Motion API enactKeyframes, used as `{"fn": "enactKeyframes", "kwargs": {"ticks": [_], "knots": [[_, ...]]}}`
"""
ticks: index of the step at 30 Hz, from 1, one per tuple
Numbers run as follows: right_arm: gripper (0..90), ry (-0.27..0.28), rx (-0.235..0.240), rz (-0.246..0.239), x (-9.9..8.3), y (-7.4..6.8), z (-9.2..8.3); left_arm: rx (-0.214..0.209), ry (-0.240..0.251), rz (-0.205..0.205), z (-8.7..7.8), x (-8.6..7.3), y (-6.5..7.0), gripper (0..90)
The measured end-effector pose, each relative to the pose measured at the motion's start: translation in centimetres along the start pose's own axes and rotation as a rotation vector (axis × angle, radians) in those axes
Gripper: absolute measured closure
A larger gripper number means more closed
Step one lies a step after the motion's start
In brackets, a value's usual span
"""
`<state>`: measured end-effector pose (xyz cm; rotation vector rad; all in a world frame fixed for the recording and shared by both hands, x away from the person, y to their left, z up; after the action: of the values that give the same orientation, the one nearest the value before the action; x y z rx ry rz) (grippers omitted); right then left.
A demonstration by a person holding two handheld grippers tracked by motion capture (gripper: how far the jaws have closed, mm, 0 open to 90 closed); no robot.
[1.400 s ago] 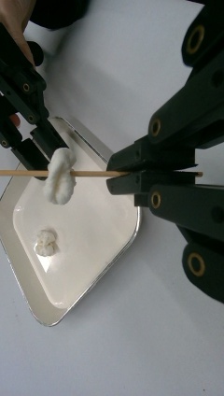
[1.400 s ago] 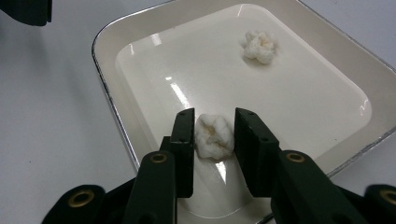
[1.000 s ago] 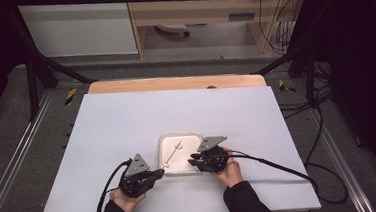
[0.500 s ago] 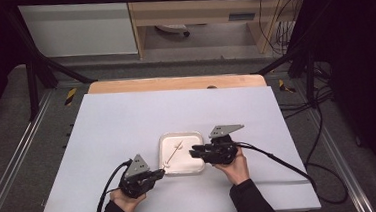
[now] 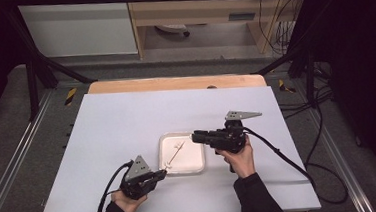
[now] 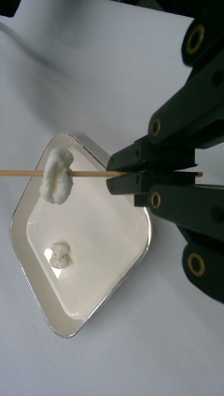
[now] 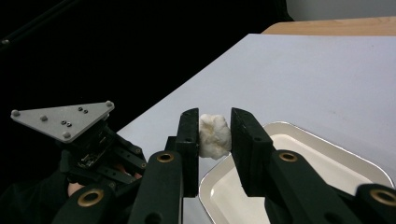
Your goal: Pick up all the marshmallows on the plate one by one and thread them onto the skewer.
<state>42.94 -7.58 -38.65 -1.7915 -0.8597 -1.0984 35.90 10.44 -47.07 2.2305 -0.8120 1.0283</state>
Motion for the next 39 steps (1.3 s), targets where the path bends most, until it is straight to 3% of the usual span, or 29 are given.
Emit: {"fn": "enactKeyframes", "kwargs": {"ticks": [8, 22, 31, 39], "knots": [[73.5, 0.0, 0.031, 0.048, -0.3, 0.1, 1.1, -0.002, 0.005, 0.008, -0.1, 0.1, 0.2, 88.3], [74.5, -0.01, 0.073, 0.079, -1.0, -0.2, 1.8, -0.002, 0.006, 0.01, 0.0, 0.1, 0.2, 88.4], [77.4, -0.027, 0.091, 0.081, -1.4, -0.4, 2.1, 0.019, -0.023, 0.048, 0.3, -0.2, 0.4, 88.5], [79.5, -0.037, 0.105, 0.071, -1.9, -0.7, 2.4, 0.023, -0.035, 0.056, 0.3, -0.4, 0.4, 88.7]]}}
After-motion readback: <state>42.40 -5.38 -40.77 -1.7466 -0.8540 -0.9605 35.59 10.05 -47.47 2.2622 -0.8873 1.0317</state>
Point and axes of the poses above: each handheld gripper's, and its own axes: z roughly forward along the jaws, x roughly out of its top, y roughly to its right, the point moved 8 cm from there along z, roughly forward along the jaws, and after that the axes turned 11 degrees about -z, right-handed, at the moved point
